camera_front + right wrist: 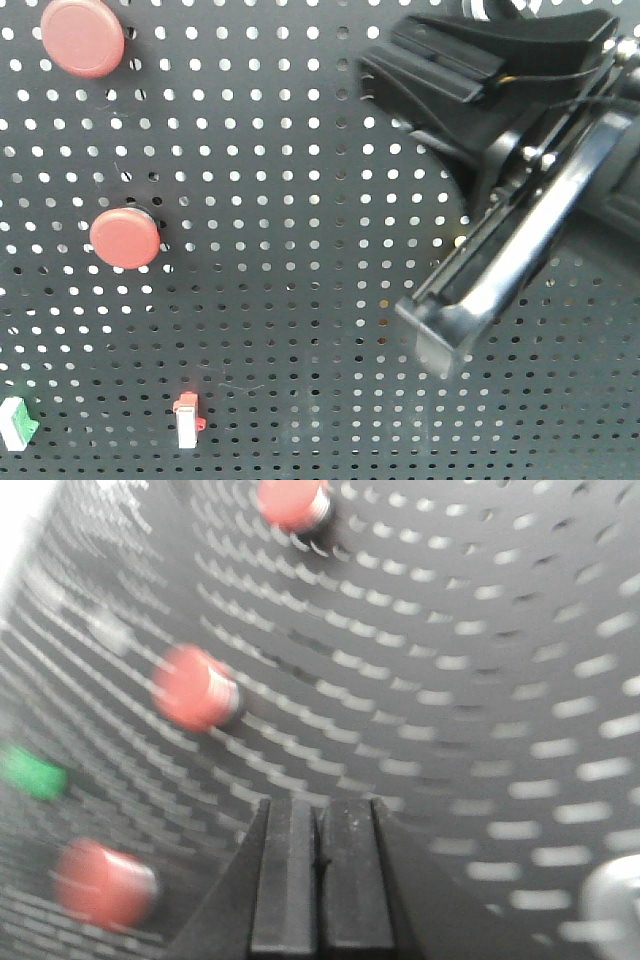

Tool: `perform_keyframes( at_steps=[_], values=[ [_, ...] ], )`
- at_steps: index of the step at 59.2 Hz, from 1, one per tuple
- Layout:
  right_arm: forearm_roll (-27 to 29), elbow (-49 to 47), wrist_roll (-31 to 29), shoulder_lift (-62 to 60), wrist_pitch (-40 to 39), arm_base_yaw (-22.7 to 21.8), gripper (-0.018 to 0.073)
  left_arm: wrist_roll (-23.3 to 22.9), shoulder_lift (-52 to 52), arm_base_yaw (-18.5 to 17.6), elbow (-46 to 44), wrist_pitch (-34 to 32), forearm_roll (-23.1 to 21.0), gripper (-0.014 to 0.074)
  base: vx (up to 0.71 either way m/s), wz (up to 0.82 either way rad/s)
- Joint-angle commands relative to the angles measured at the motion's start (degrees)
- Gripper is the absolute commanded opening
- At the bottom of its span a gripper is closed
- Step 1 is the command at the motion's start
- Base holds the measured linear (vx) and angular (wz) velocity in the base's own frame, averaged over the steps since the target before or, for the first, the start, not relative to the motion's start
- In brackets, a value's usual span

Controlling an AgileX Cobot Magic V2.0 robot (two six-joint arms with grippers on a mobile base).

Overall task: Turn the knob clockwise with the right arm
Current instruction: 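Raise the right gripper toward the silver knob near the board top, then align the open right gripper fingers around the knob's slotted bar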

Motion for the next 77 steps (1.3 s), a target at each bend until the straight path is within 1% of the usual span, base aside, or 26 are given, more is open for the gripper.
perform_keyframes(
  at_steps=[1,2,3,5,6,8,12,17,19,21,26,29,31,32,33,38,41,44,48,52,54,59,61,67,77],
  values=[
    [-18.3,-1.56,23.71,-0.48,0.35,0.11,-0.0005,-0.18,0.79,-0.07,0.91,-4.76,-0.26,-0.0006,0.0,0.0],
    [-20.9,-1.56,26.91,-0.48,0.75,0.11,-0.0005,-0.18,0.79,-0.07,0.91,-4.76,-0.26,-0.0006,0.0,0.0],
    [-24.71,-1.56,31.55,-0.48,1.34,0.11,-0.0005,-0.18,0.79,-0.07,0.91,-4.76,-0.26,-0.0006,0.0,0.0],
    [-29.61,-1.56,37.33,-0.48,2.24,0.11,-0.0005,-0.18,0.79,-0.07,0.91,-4.76,-0.26,-0.0006,0.0,0.0],
    [-33.09,-1.56,41.34,-0.48,2.85,0.11,-0.0005,-0.18,0.79,-0.07,0.91,-4.76,-0.26,-0.0006,0.0,0.0],
    [-38.57,-1.56,47.26,-0.48,3.88,0.11,-0.0005,-0.18,0.79,-0.07,0.91,-4.76,-0.26,-0.0006,0.0,0.0],
    [-48.48,-2.02,55.56,-0.48,7.11,0.06,-0.0005,-0.18,0.79,-0.07,0.91,-4.76,-0.26,-0.0006,0.0,0.0],
    [-58.39,-4.27,62.09,-0.19,15.82,0.06,-0.0005,-0.18,0.79,-0.07,0.91,-4.76,-0.26,-0.0006,0.0,0.0],
    [-62.64,-6.23,65.89,0.4,21.97,0.06,-0.0005,-0.18,0.79,-0.07,0.91,-4.76,-0.26,-0.0006,0.0,0.0],
    [-67.74,-8.15,69.39,1.12,27.89,0.06,-0.0005,-0.18,0.79,-0.07,0.91,-4.76,-0.26,-0.0006,0.0,0.0],
    [-83.13,-12.55,76.63,3.22,40.32,0.17,-0.0005,-0.18,0.79,-0.07,0.91,-4.76,-0.26,-0.0006,0.0,0.0],
    [-89.85,-14.41,77.42,4.49,44.87,0.51,-0.0005,-0.18,0.79,-0.07,0.91,-4.76,-0.26,-0.0006,0.0,0.0],
    [-92.9,-15.1,77.18,5.23,46.59,1.08,-0.0005,-0.18,0.79,-0.07,0.91,-4.76,-0.26,-0.0006,0.0,0.0],
    [-94.77,-15.5,76.92,5.45,47.51,1.73,-0.0005,-0.18,0.79,-0.07,0.91,-4.76,-0.26,-0.0006,0.0,0.0],
    [-102.23,-15.55,76.54,5.81,49.67,7.36,-0.0005,-0.18,0.79,-0.07,0.91,-4.76,-0.26,-0.0006,0.0,0.0],
    [-106.87,-15.55,76.62,5.81,53.23,11.41,-0.0005,-0.18,0.79,-0.07,0.91,-4.76,-0.26,-0.0006,0.0,0.0],
    [-110.99,-15.55,76.56,5.81,57.85,14.7,-0.0005,-0.18,0.79,-0.07,0.91,-4.76,-0.26,-0.0006,0.0,0.0],
    [-113.81,-15.55,76.56,5.81,60.93,17.06,-0.0005,-0.18,0.79,-0.07,0.91,-4.76,-0.26,-0.0006,0.0,0.0],
    [-119.4,-15.55,76.62,5.69,65.62,20.38,-0.0004,-0.18,0.79,-0.07,0.91,-4.76,-0.26,-0.0006,0.0,0.0],
    [-123.34,-15.55,76.99,5.63,67.63,23.42,-0.0003,-0.18,0.79,-0.07,0.91,-4.76,-0.26,-0.0006,0.0,0.0],
    [-126.27,-15.55,77.29,5.47,68.91,24.96,-0.0002,-0.18,0.79,-0.07,0.91,-4.76,-0.26,-0.0006,0.0,0.0],
    [-130.91,-15.55,78.48,5.33,71.44,27.89,0.0006,-0.18,0.79,-0.07,0.91,-4.76,-0.26,-0.0006,0.0,0.0],
    [-132.81,-15.55,79.18,5.33,72.8,28.92,0.0014,-0.18,0.79,-0.07,0.91,-4.76,-0.26,-0.0006,0.0,0.0],
    [-136.1,-15.55,79.6,5.33,75.63,30.34,0.0057,-0.18,0.79,-0.07,0.91,-4.76,-0.26,-0.0006,0.0,0.0],
    [-141.13,-15.55,80.83,5.33,75.63,30.28,0.0174,-0.18,0.79,-0.07,0.91,-4.76,-0.26,-0.0006,0.0,0.0]
  ],
)
